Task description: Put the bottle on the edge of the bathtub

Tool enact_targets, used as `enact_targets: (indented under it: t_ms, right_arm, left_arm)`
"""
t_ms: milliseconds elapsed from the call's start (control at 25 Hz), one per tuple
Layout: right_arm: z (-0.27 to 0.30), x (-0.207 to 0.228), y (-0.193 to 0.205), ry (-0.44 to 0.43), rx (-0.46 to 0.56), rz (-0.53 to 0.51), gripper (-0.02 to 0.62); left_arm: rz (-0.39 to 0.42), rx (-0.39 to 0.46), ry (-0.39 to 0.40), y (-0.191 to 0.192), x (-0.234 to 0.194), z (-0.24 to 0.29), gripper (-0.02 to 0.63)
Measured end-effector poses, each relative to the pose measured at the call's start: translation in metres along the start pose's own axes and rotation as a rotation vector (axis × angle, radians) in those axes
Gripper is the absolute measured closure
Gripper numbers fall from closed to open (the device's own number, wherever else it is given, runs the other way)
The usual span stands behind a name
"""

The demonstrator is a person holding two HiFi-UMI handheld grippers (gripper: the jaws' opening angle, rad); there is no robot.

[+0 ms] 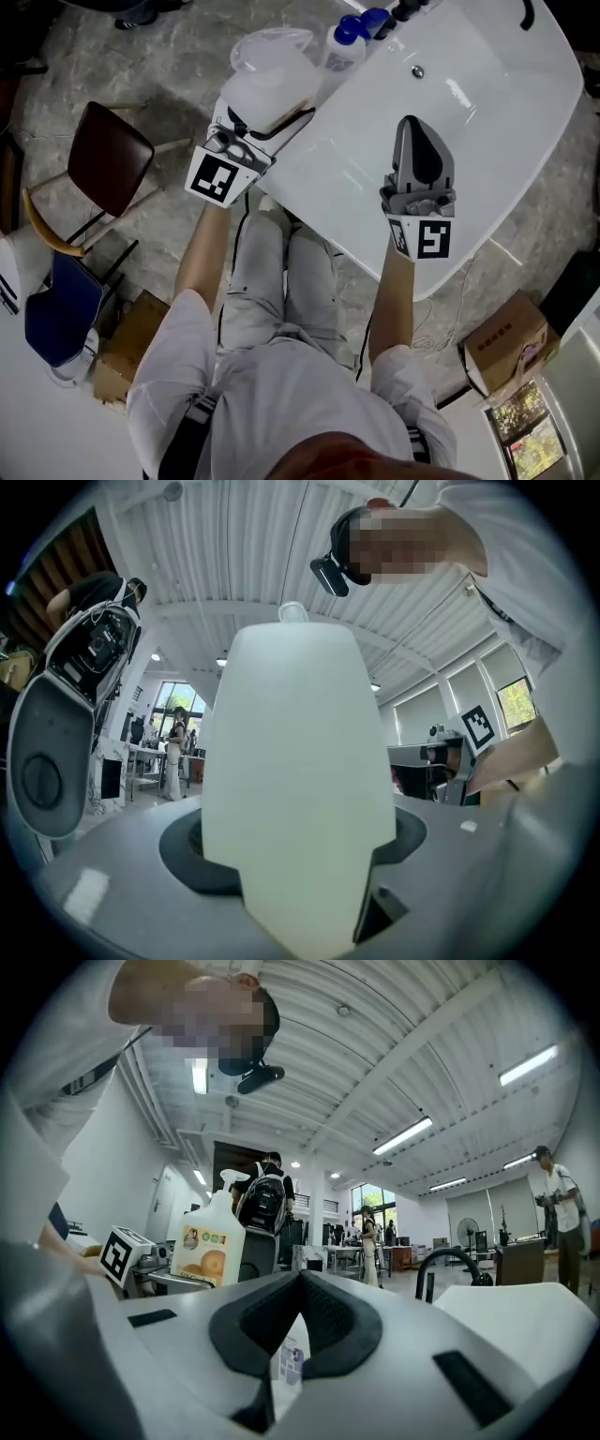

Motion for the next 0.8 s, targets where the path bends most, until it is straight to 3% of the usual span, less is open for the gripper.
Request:
enact_targets:
  t_ms: [400,800]
  right_arm:
    - [-0.01,0.009,0.05,0.052,-0.024,0.015,0.594]
    - [-0.017,0.012,0.071,0.047,-0.064,0.044,0.594]
  left_arm:
    - [0.007,-0.031,0.073,0.068,0.001,0.023,0.259]
    - [0.004,-0.049,0.04,0.109,0.012,0.025,0.258]
Point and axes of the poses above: the fingertips, and each gripper's own axes: z forward along the fingers, x to its right, y out of its underside, the point moved 7 cm from there along -z, backward along the fingers, and after that the axes turned 1 degree about z, right-handed, at the moved point
